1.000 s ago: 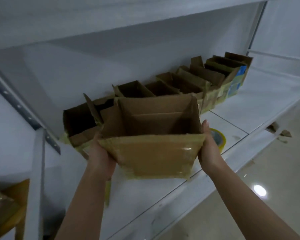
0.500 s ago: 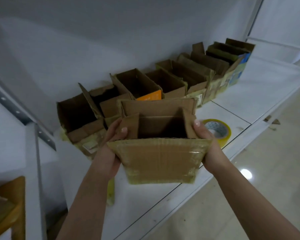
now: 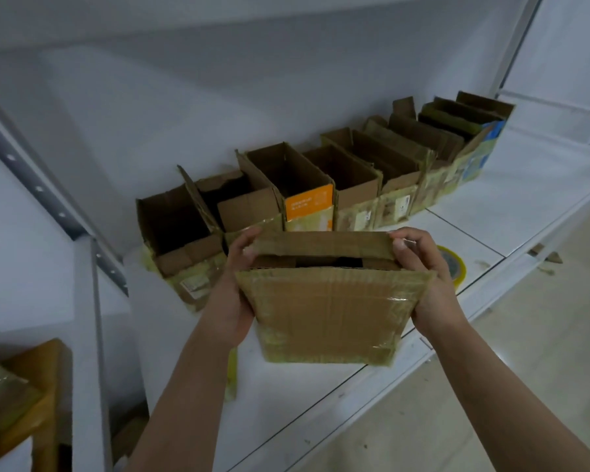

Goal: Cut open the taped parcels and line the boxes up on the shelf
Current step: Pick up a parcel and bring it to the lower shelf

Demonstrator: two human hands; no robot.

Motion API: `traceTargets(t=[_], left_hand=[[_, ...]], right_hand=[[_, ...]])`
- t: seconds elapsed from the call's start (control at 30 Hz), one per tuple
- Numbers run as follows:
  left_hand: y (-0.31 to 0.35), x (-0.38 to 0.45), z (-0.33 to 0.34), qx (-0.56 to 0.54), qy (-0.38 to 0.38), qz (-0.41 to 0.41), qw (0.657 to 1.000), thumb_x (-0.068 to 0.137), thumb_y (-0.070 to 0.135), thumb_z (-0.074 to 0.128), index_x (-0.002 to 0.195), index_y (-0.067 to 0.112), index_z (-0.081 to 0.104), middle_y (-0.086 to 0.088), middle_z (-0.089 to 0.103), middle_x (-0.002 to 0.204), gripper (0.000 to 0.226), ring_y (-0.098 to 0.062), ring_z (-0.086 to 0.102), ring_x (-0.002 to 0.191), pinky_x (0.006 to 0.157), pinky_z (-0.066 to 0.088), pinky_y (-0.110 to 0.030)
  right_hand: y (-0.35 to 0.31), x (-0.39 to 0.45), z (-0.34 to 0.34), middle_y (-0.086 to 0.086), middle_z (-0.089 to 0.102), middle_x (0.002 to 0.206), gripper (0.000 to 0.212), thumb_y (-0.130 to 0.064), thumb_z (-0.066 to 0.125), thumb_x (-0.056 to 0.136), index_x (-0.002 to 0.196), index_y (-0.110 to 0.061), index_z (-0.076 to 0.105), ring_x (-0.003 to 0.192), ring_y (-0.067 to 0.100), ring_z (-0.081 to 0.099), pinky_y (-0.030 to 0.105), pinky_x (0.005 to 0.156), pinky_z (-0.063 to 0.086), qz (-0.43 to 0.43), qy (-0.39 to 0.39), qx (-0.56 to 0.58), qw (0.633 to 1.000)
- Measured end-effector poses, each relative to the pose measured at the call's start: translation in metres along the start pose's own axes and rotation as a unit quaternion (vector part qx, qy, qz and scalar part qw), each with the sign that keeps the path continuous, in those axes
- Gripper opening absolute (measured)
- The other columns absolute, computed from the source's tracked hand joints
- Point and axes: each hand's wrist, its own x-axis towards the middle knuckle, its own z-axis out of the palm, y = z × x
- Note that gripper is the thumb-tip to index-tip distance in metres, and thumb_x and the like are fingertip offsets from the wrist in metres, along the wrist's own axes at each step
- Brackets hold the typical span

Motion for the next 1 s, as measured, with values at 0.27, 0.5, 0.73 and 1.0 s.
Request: traceTargets(t=[0.27,0.5,0.73,1.0], left_hand=[[-0.009,-0.015,-0.011,0.06,-0.024,0.057,0.996,0.072,0.07,0.068,0.141,0.022,0.044,-0.007,0.055,0.139,0.088,-0.026,0.055,0.126,0.095,0.051,-0.046],[0.003,-0.004,0.0,0.06,0.08,0.011,0.995,0.084,0.016,0.067,0.103,0.027,0.068,0.003,0.072,0.102,0.022,-0.012,0.07,0.089,0.065,0.056,-0.025],[0.036,-0.002,0.033,0.586,0.042,0.176,0.79,0.095,0.038,0.052,0.139,0.037,0.039,0.003,0.037,0.151,0.046,-0.022,0.025,0.145,0.118,0.018,-0.058],[0.03,0.002,0.044,0.792,-0.179,-0.007,0.583,0.036,0.106,0.027,0.126,0.067,-0.032,0.021,-0.031,0.154,0.114,-0.02,-0.025,0.146,0.114,-0.001,-0.065]], right_hand=[[-0.002,0.001,0.0,-0.005,0.065,0.085,0.011,-0.02,0.053,0.098,0.097,-0.02,0.063,0.065,0.01,0.061,0.025,0.053,0.052,0.016,0.007,0.0,1.0],[-0.008,-0.002,-0.002,0.0,0.066,0.087,0.015,-0.035,0.06,0.092,0.102,-0.023,0.064,0.074,0.013,0.066,0.028,0.059,0.054,0.056,-0.016,-0.002,0.998],[-0.013,-0.001,-0.002,-0.001,0.062,0.08,0.014,-0.011,0.056,0.097,0.101,-0.024,0.059,0.063,0.01,0.063,0.023,0.051,0.05,0.081,-0.025,-0.033,0.996],[-0.037,0.032,-0.068,-0.003,0.063,0.124,0.031,-0.027,0.063,0.094,0.125,-0.026,0.061,0.115,0.016,0.058,0.036,0.099,0.046,0.012,-0.04,-0.299,0.953]])
